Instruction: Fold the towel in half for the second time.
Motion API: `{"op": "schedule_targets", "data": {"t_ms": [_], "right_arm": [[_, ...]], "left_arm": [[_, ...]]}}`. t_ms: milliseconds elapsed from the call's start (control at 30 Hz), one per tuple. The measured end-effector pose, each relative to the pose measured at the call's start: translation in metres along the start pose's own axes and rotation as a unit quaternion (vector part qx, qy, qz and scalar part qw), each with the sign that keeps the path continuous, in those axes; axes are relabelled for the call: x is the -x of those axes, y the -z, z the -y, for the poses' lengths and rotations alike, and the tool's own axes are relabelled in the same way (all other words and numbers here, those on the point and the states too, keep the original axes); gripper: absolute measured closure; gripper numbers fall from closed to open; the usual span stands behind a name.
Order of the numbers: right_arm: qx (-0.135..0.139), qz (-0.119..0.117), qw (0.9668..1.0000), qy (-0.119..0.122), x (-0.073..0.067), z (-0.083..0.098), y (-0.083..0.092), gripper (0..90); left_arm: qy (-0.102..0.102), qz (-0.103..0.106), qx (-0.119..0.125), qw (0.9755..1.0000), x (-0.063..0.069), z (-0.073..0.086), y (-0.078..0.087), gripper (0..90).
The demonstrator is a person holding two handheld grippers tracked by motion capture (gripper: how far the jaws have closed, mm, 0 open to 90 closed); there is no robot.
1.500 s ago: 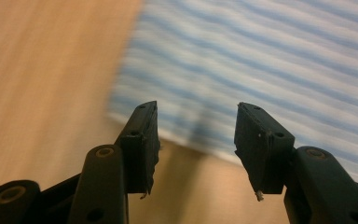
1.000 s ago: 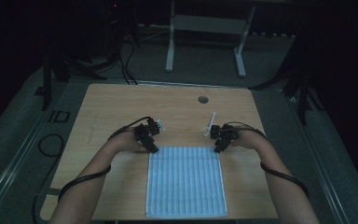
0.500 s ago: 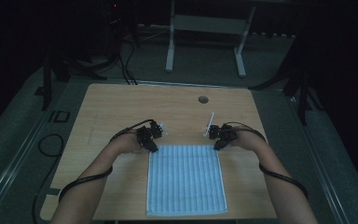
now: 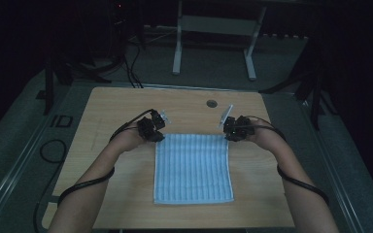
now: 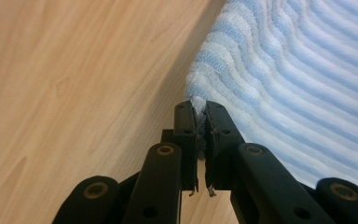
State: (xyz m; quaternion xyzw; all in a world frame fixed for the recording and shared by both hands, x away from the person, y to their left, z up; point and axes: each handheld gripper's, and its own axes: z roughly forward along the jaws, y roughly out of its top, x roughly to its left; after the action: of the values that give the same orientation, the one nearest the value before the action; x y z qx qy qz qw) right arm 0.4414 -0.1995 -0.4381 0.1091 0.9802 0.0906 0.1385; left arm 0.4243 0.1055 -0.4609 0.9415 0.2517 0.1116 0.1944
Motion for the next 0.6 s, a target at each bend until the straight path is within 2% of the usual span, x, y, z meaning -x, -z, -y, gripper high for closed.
{"op": "schedule_targets", "data": {"t_ms": [67,100,233,267,333,367,400,433,467,500,533,567,600], "right_arm": [[0.008,0.004,1.0000,0.000,-0.001,0.001,0.006,87.1],[0.022,0.008,0.9997,-0.002,-0.001,0.003,0.017,87.1],[0.028,0.020,0.9994,0.009,-0.009,0.005,0.029,87.1],[0.033,0.021,0.9991,0.014,-0.013,0.006,0.033,87.1],[0.049,0.025,0.9982,0.023,-0.029,0.012,0.043,87.1],[0.049,0.025,0.9982,0.023,-0.029,0.012,0.043,87.1],[0.051,0.026,0.9980,0.026,-0.035,0.015,0.046,87.1],[0.059,0.026,0.9973,0.035,-0.050,0.022,0.051,87.0],[0.059,0.026,0.9973,0.035,-0.050,0.022,0.051,87.0],[0.072,0.025,0.9962,0.044,-0.067,0.030,0.057,87.0],[0.076,0.023,0.9959,0.044,-0.075,0.033,0.059,86.9],[0.076,0.023,0.9959,0.044,-0.075,0.033,0.059,86.9],[0.082,0.021,0.9952,0.049,-0.083,0.037,0.061,86.9]], "left_arm": [[0.002,-0.008,0.010,0.9999,0.001,0.001,0.008,84.6],[0.002,-0.003,0.015,0.9999,0.002,0.001,0.015,84.6],[-0.011,-0.002,0.021,0.9997,0.013,0.003,0.026,84.5],[-0.014,0.006,0.025,0.9996,0.017,0.004,0.030,84.5],[-0.025,0.007,0.039,0.9989,0.025,0.010,0.040,84.4],[-0.024,0.016,0.042,0.9987,0.029,0.014,0.044,84.4],[-0.028,0.021,0.048,0.9982,0.035,0.020,0.048,84.3],[-0.036,0.028,0.051,0.9977,0.045,0.027,0.053,84.1],[-0.036,0.028,0.051,0.9977,0.045,0.027,0.053,84.0],[-0.047,0.035,0.052,0.9969,0.052,0.031,0.056,83.8],[-0.056,0.040,0.052,0.9963,0.065,0.039,0.060,83.6],[-0.056,0.040,0.052,0.9963,0.065,0.039,0.060,83.6],[-0.064,0.040,0.049,0.9959,0.073,0.043,0.061,83.6]]}}
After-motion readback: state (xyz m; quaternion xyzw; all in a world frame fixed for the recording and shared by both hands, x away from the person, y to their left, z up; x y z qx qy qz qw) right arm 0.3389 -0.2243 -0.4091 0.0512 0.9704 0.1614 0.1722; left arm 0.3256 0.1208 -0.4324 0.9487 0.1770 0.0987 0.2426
